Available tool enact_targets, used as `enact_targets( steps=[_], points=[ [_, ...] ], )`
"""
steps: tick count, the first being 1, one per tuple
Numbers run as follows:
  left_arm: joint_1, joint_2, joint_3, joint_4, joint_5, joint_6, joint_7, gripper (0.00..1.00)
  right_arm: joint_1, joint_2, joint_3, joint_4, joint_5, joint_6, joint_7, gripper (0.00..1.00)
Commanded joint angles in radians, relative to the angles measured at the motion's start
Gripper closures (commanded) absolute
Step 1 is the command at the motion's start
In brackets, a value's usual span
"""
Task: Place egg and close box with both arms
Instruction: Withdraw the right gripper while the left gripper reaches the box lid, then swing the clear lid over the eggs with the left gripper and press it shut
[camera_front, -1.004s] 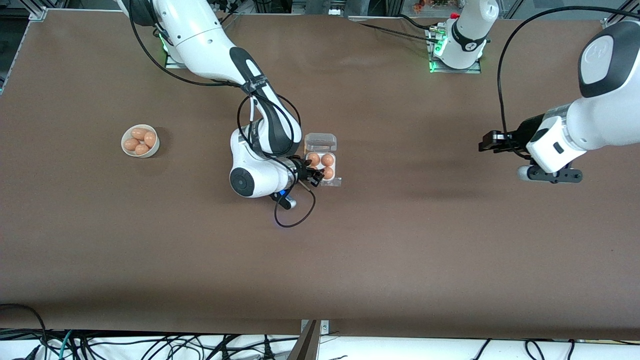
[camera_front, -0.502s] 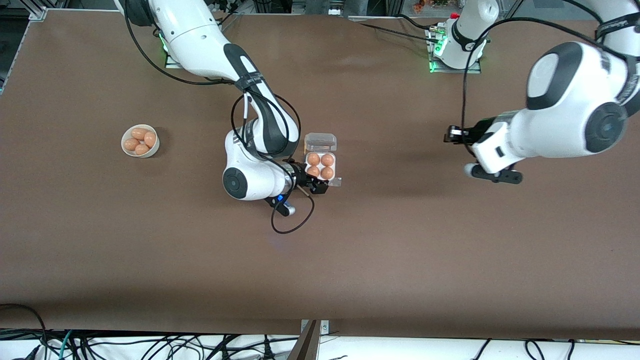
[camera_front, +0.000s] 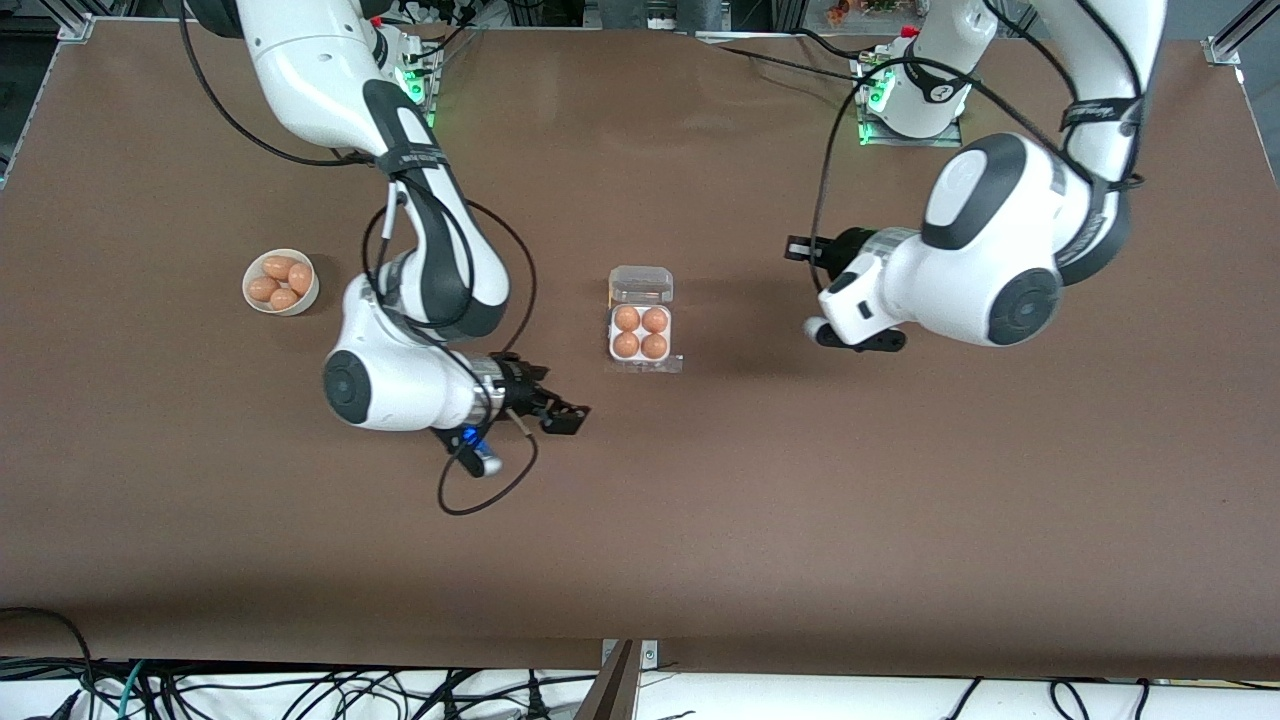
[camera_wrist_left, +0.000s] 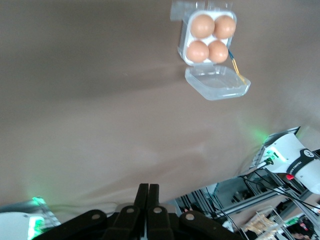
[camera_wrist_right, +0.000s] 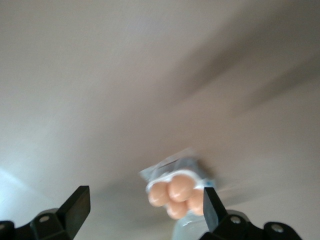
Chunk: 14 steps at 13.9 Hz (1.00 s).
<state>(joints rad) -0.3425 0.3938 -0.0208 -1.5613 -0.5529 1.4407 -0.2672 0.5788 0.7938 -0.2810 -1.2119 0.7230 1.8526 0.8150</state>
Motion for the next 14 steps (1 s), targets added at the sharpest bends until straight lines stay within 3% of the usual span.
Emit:
enact_targets(
  steps=[1, 5, 8, 9, 11, 12, 14],
  points=[
    [-0.096, 0.059, 0.012, 0.04, -0.039, -0.014, -0.117, 0.95, 0.006, -0.04, -0.079, -0.005, -0.047, -0.067, -0.031, 0.0],
    [-0.179, 0.14, 0.012, 0.122, -0.104, -0.013, -0.28, 0.95, 0.007, -0.083, -0.182, -0.018, -0.086, -0.168, -0.242, 0.0],
    [-0.246, 0.206, 0.012, 0.15, -0.104, 0.024, -0.329, 0.95, -0.037, -0.209, -0.164, -0.153, -0.247, -0.171, -0.411, 0.0],
    [-0.269, 0.223, 0.013, 0.152, -0.104, 0.053, -0.351, 0.95, -0.089, -0.273, -0.083, -0.203, -0.328, -0.171, -0.415, 0.0],
    [-0.312, 0.253, 0.013, 0.152, -0.102, 0.105, -0.383, 0.95, -0.261, -0.375, 0.159, -0.267, -0.606, -0.162, -0.419, 0.0],
    [-0.331, 0.269, 0.013, 0.152, -0.099, 0.125, -0.394, 0.95, -0.296, -0.411, 0.233, -0.287, -0.705, -0.164, -0.418, 0.0],
    [-0.361, 0.299, 0.015, 0.152, -0.09, 0.142, -0.42, 0.95, -0.333, -0.523, 0.255, -0.362, -0.757, -0.15, -0.424, 0.0]
  ],
)
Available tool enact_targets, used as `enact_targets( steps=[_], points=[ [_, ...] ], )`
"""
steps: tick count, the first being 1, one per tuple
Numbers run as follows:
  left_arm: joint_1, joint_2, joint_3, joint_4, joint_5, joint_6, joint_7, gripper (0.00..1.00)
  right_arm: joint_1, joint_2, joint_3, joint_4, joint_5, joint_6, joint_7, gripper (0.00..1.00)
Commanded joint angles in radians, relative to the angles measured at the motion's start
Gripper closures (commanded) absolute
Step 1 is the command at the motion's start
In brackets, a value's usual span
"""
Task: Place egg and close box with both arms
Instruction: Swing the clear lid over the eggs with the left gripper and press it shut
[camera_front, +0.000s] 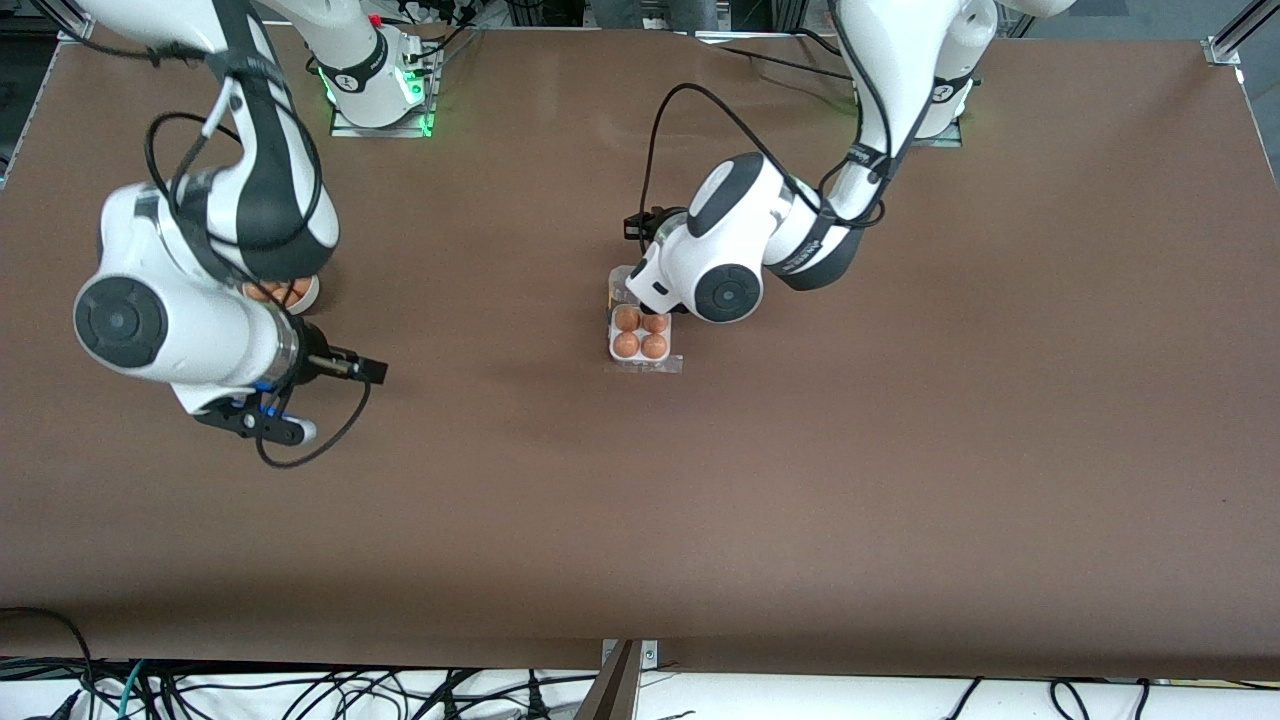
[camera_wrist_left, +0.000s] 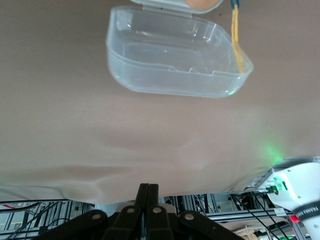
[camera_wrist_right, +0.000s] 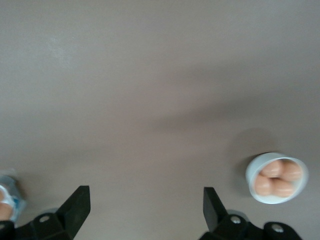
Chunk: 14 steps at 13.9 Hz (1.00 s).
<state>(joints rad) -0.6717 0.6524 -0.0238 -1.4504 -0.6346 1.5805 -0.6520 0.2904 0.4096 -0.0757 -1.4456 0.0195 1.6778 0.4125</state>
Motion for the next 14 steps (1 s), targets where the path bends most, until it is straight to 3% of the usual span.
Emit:
enact_targets(
  steps=[1, 3, 7, 14],
  points=[
    [-0.043, 0.05, 0.018, 0.041, -0.004, 0.021, -0.041, 0.95, -0.092, -0.188, 0.083, -0.156, -0.053, 0.04, -0.037, 0.0],
    [-0.051, 0.068, 0.019, 0.041, -0.004, 0.059, -0.054, 0.95, -0.186, -0.268, 0.137, -0.186, -0.052, 0.042, -0.096, 0.0],
    [-0.049, 0.075, 0.027, 0.041, 0.0, 0.105, -0.054, 0.95, -0.269, -0.385, 0.137, -0.206, -0.044, 0.025, -0.251, 0.0],
    [-0.049, 0.084, 0.027, 0.045, 0.092, 0.228, -0.103, 0.94, -0.301, -0.434, 0.131, -0.245, -0.047, 0.06, -0.259, 0.0]
  ],
)
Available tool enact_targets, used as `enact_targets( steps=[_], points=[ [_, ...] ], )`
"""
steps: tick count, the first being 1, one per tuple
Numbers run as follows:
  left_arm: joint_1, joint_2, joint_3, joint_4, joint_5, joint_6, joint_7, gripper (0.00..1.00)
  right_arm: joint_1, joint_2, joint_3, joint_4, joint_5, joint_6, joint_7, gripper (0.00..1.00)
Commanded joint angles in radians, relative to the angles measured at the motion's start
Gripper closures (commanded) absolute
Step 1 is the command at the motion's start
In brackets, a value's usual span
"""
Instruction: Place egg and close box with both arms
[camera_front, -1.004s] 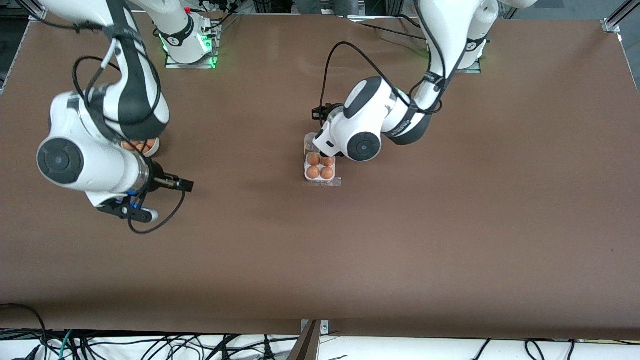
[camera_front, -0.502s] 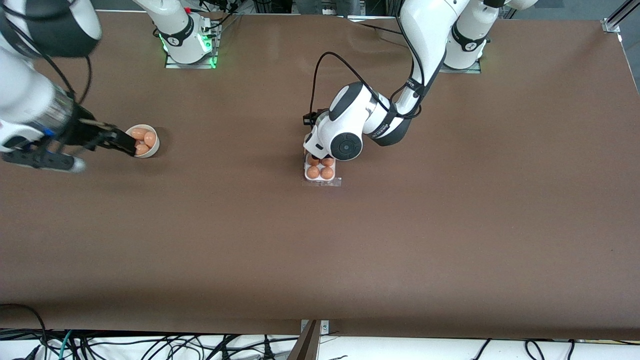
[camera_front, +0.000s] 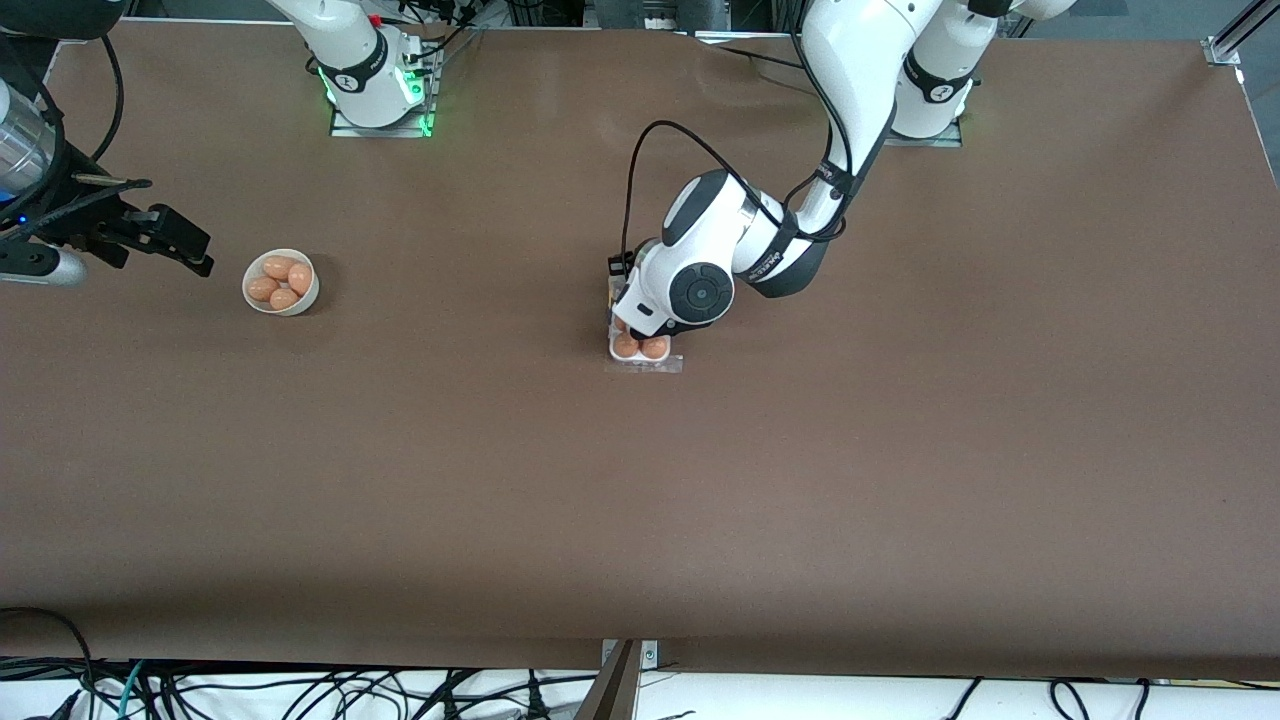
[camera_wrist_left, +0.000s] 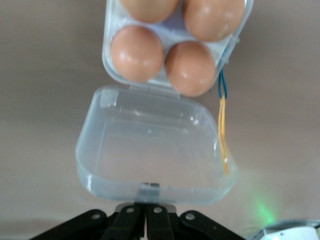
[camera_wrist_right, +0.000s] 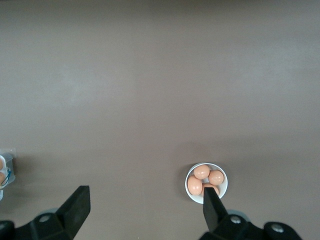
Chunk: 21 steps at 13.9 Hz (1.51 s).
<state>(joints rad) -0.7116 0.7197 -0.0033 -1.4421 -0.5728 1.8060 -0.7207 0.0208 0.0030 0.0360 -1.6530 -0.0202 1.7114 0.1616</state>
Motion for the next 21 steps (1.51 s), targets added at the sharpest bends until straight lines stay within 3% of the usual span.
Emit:
enact_targets(
  steps=[1, 12, 13, 15, 16, 21],
  points=[
    [-0.009, 0.018, 0.006, 0.051, 0.03, 0.003, -0.035, 0.94, -0.032, -0.028, 0.019, -0.039, -0.007, 0.028, -0.01, 0.0],
    [0.003, 0.006, 0.08, 0.118, 0.092, -0.01, -0.029, 0.91, -0.035, -0.011, 0.025, -0.048, -0.009, 0.05, 0.006, 0.0],
    [0.006, -0.006, 0.089, 0.132, 0.147, -0.014, -0.032, 0.8, -0.035, -0.009, 0.025, -0.047, -0.009, 0.05, 0.006, 0.0],
    [0.046, -0.038, 0.103, 0.149, 0.22, -0.109, -0.025, 0.39, -0.035, -0.009, 0.025, -0.047, -0.009, 0.051, 0.004, 0.0],
    [0.078, -0.052, 0.103, 0.16, 0.24, -0.175, -0.01, 0.27, -0.035, -0.009, 0.024, -0.047, -0.007, 0.056, 0.004, 0.0],
    [0.276, -0.102, 0.108, 0.299, 0.362, -0.252, 0.072, 0.15, -0.035, -0.009, 0.024, -0.047, -0.006, 0.048, 0.003, 0.0]
  ],
)
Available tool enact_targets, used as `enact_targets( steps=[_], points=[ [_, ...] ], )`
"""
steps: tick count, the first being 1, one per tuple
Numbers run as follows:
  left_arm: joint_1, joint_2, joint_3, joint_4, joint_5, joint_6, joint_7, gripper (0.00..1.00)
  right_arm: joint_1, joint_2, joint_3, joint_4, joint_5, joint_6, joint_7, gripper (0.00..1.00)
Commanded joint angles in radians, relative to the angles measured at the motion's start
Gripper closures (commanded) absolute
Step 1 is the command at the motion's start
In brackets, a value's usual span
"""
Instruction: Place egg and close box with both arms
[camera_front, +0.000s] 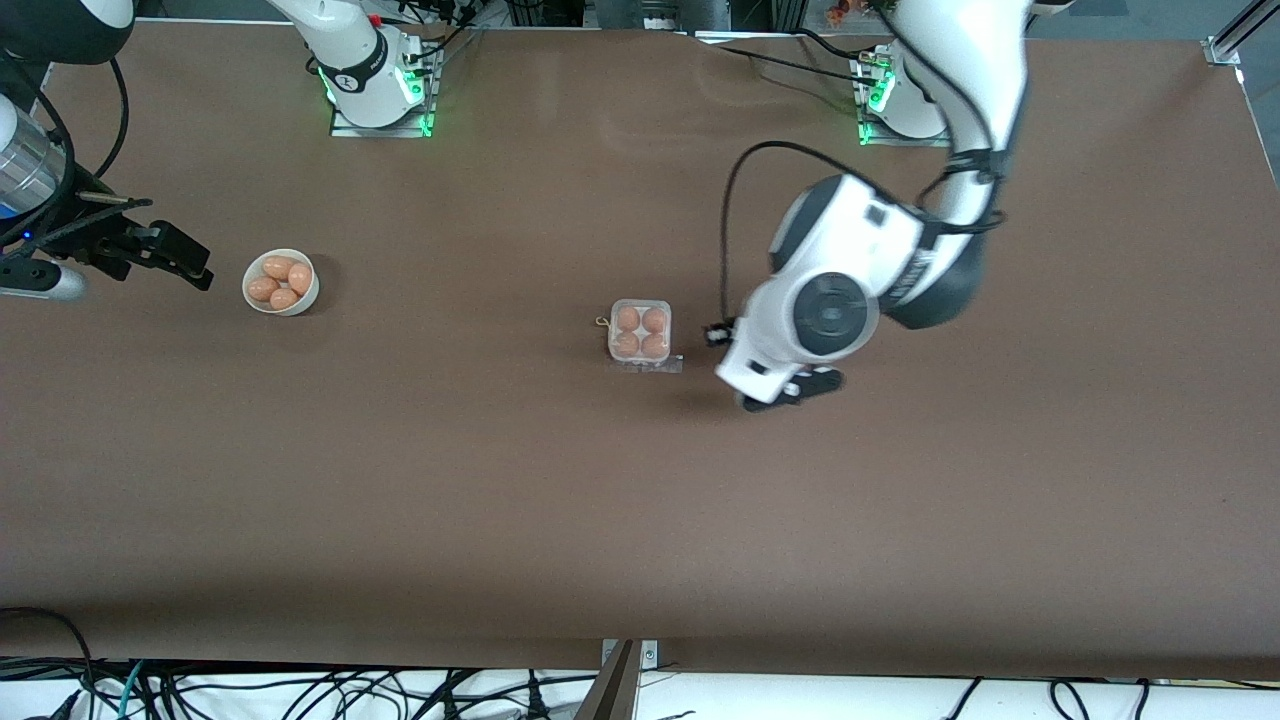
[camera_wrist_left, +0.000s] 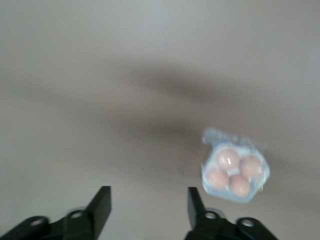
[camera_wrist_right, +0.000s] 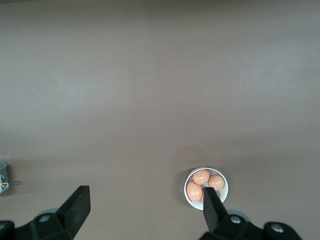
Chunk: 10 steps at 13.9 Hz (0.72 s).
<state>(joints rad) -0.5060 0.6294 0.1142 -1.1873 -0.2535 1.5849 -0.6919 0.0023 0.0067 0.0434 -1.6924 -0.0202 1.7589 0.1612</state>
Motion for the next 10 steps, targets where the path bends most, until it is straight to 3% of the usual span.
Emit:
enact_targets(
  steps=[1, 5, 10],
  points=[
    [0.107, -0.013, -0.01, 0.058, 0.072, -0.031, 0.078, 0.15, -0.018, -0.013, 0.016, -0.007, -0.006, 0.001, 0.003, 0.0],
    [0.136, -0.023, -0.007, 0.061, 0.287, -0.031, 0.179, 0.0, -0.016, -0.013, 0.016, -0.007, -0.006, -0.002, 0.001, 0.0],
    [0.248, -0.031, -0.002, 0.112, 0.295, -0.032, 0.274, 0.0, -0.018, -0.013, 0.016, -0.007, -0.004, -0.002, -0.002, 0.0]
  ],
)
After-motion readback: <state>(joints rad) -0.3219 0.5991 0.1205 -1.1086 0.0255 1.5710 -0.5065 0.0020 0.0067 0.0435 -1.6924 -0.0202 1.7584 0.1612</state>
